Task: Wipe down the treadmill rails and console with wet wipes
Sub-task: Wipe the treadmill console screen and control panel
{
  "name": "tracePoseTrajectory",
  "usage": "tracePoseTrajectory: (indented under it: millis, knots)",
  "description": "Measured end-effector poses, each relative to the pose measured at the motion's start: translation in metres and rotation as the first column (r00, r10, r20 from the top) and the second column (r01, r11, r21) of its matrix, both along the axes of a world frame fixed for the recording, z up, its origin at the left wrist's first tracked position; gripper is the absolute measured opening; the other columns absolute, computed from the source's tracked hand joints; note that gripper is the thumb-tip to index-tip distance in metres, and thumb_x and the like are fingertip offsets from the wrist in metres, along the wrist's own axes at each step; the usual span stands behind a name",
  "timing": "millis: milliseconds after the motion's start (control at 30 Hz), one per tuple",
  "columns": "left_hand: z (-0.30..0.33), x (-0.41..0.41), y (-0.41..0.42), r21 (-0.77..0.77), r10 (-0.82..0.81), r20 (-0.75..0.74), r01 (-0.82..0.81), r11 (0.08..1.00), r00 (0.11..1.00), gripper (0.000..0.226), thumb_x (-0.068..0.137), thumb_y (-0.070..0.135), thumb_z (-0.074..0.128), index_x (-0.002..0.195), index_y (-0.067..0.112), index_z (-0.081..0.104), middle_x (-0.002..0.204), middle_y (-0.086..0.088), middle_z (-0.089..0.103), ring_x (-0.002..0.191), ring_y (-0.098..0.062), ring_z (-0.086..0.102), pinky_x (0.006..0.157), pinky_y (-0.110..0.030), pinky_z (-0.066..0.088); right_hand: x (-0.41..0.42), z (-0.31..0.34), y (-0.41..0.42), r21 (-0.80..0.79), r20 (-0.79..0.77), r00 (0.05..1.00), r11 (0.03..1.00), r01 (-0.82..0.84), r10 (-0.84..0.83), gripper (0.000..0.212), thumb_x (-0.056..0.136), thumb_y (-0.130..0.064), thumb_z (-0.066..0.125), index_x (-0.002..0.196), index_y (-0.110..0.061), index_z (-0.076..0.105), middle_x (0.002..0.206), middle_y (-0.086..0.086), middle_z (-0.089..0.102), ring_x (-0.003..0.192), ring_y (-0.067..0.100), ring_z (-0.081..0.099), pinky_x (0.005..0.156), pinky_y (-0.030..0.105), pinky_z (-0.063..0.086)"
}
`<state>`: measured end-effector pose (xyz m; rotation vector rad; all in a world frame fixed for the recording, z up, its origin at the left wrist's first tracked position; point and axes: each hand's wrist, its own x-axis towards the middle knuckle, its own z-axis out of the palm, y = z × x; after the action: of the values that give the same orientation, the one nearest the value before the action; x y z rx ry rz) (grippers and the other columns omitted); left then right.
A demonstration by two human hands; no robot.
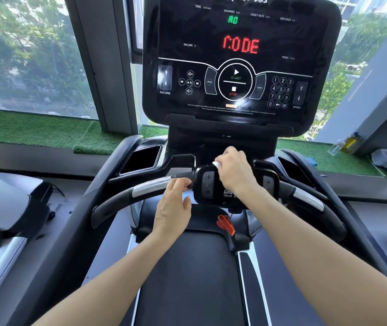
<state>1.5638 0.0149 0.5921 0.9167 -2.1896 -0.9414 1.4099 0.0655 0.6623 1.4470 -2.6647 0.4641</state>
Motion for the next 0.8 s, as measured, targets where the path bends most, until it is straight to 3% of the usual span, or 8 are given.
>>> tracePoseTrajectory:
  millis: [100,300,367,433,500,600,700,800]
  knots:
    - [-0.002,0.003,-0.002,0.007,0.009,0.001,-0.009,1.000,1.000,0.037,0.090,0.000,0.052,0.123,0.017,0.052,0.122,0.012,0.049,0.103,-0.004,0.050,0.082,-0.014,0.034,0.011,-0.004,-0.014,0.036,-0.044,0.995,0.996,-0.084,0.085,0.024,0.098,-0.006,0.042,0.101,-0.005,0.066,0.114,0.007,0.047,0.104,0.025,0.039,0.082,0.027,0.041]
    - [-0.004,0.011,-0.007,0.022,0.045,0.021,-0.046,0.999,0.999,0.037,0.090,0.001,0.051,0.123,0.017,0.052,0.121,0.012,0.049,0.098,-0.002,0.048,0.077,-0.014,0.032,0.032,-0.023,-0.011,0.038,-0.152,0.922,0.935,-0.353,0.355,0.022,0.094,0.001,0.047,0.097,0.000,0.068,0.111,0.008,0.050,0.096,0.026,0.038,0.079,0.031,0.046]
    - [-0.004,0.013,-0.007,0.021,0.055,0.034,-0.056,0.998,0.998,0.037,0.090,0.001,0.052,0.123,0.017,0.052,0.120,0.011,0.049,0.096,-0.001,0.046,0.075,-0.015,0.031,0.036,-0.031,-0.004,0.055,-0.192,0.883,0.903,-0.425,0.428,0.013,0.082,0.009,0.058,0.082,0.001,0.068,0.103,0.009,0.055,0.089,0.028,0.044,0.071,0.032,0.051]
    - [-0.005,0.014,-0.007,0.021,0.060,0.039,-0.061,0.998,0.997,0.036,0.089,0.001,0.052,0.121,0.017,0.052,0.117,0.011,0.049,0.095,-0.002,0.046,0.073,-0.014,0.030,0.038,-0.037,0.006,0.041,-0.248,0.833,0.865,-0.500,0.494,0.016,0.062,0.009,0.075,0.065,-0.005,0.067,0.087,0.004,0.060,0.074,0.025,0.053,0.060,0.023,0.050]
    - [-0.008,0.014,-0.006,0.021,0.066,0.043,-0.067,0.998,0.997,0.036,0.088,0.000,0.053,0.119,0.018,0.052,0.112,0.013,0.048,0.094,-0.003,0.048,0.069,-0.011,0.029,0.042,-0.041,0.017,0.097,-0.288,0.800,0.847,-0.522,0.526,0.018,0.056,0.003,0.076,0.059,-0.011,0.066,0.081,-0.001,0.061,0.069,0.021,0.055,0.053,0.017,0.040]
    - [-0.010,0.015,-0.002,0.012,0.069,0.049,-0.070,0.997,0.996,0.037,0.087,-0.001,0.054,0.119,0.018,0.052,0.111,0.013,0.047,0.092,-0.001,0.046,0.071,-0.011,0.029,0.043,-0.047,0.027,0.159,-0.357,0.738,0.815,-0.557,0.573,0.011,0.060,-0.007,0.066,0.057,-0.017,0.067,0.079,-0.008,0.061,0.069,0.015,0.055,0.056,0.017,0.034]
    - [-0.011,0.015,0.002,-0.013,0.065,0.044,-0.065,0.998,0.997,0.038,0.085,-0.003,0.054,0.118,0.017,0.053,0.109,0.013,0.046,0.096,-0.005,0.049,0.077,-0.017,0.034,0.038,-0.057,0.038,0.213,-0.375,0.706,0.797,-0.566,0.601,0.019,0.056,-0.001,0.076,0.052,-0.015,0.064,0.076,-0.008,0.060,0.068,0.015,0.054,0.051,0.015,0.030]
    - [-0.011,0.015,0.005,-0.025,0.076,0.036,-0.075,0.997,0.996,0.039,0.084,-0.004,0.054,0.117,0.017,0.054,0.108,0.015,0.045,0.098,-0.006,0.051,0.081,-0.022,0.039,0.022,-0.076,0.059,0.188,-0.316,0.729,0.794,-0.579,0.607,0.025,0.053,0.007,0.076,0.051,-0.011,0.058,0.073,-0.002,0.057,0.069,0.020,0.053,0.049,0.021,0.045]
